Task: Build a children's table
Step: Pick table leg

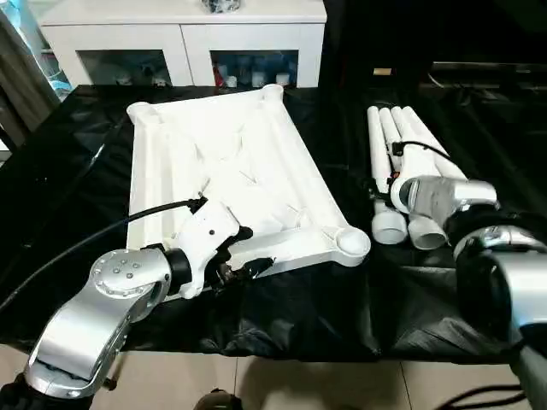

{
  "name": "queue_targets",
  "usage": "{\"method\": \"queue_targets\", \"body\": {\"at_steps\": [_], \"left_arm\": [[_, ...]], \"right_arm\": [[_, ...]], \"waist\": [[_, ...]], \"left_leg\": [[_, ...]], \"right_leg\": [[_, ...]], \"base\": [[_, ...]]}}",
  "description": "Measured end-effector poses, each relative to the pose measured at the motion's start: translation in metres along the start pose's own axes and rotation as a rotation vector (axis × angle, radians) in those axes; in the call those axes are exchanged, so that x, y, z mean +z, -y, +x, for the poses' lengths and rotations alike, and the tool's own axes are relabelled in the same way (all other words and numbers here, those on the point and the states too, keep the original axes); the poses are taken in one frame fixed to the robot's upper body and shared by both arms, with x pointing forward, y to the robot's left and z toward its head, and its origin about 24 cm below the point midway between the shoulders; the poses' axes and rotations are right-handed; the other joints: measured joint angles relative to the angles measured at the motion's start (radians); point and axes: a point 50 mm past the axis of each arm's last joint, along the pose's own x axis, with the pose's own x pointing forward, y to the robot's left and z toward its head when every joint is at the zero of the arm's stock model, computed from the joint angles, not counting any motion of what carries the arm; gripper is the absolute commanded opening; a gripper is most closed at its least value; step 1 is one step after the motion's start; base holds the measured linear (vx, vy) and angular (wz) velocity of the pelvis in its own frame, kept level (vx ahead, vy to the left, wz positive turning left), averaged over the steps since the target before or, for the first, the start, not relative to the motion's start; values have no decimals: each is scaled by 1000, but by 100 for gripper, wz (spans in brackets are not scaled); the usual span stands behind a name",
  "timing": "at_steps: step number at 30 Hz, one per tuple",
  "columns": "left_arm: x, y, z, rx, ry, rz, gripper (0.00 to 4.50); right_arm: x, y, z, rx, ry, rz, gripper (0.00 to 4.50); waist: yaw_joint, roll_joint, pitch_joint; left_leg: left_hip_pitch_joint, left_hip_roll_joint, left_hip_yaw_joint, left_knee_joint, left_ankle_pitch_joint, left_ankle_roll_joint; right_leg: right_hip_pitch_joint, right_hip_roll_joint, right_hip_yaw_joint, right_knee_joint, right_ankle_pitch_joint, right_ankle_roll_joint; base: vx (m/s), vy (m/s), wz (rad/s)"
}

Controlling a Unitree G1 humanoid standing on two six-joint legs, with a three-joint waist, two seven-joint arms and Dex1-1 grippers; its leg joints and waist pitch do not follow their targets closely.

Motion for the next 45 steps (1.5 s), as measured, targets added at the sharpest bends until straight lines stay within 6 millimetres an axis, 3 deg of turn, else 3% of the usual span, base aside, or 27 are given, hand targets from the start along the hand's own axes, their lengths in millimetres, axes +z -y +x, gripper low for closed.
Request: {"method": "queue_targets", "body": {"at_steps": [10, 22, 32, 40, 45], "left_arm": [[3, 0, 1, -11, 10, -2, 310], [7, 1, 5, -35, 8, 1, 310], [5, -4, 9, -5, -2, -2, 310], [23, -22, 33, 134, 123, 16, 310], [35, -35, 46, 228, 216, -55, 310]], "right_arm": [[-5, 3, 0, -19, -59, -6, 364], [-5, 5, -1, -34, -55, 28, 260], [-3, 5, -1, -6, -33, 118, 189], [8, 4, -5, 115, 43, 225, 185], [29, 2, -13, 255, 179, 270, 184]], "waist": [[-1, -4, 2], [1, -20, 12], [2, -18, 12], [4, -12, 12], [3, -4, 10]], "left_leg": [[0, 0, 0, 0, 0, 0], [0, 0, 0, 1, 1, 0], [1, 1, 0, 8, 2, -2], [1, 1, -1, 10, 3, -1], [-1, 2, -1, 12, 4, 0]], "right_leg": [[0, 0, 0, 0, 0, 0], [0, 0, 0, 2, 0, 0], [-2, 0, 1, 14, 0, -1], [-1, 0, 0, 14, 3, -5], [-2, 0, 0, 14, 3, -5]], "base": [[0, 0, 0], [0, 0, 0], [0, 0, 0], [0, 0, 0], [0, 0, 0]]}}
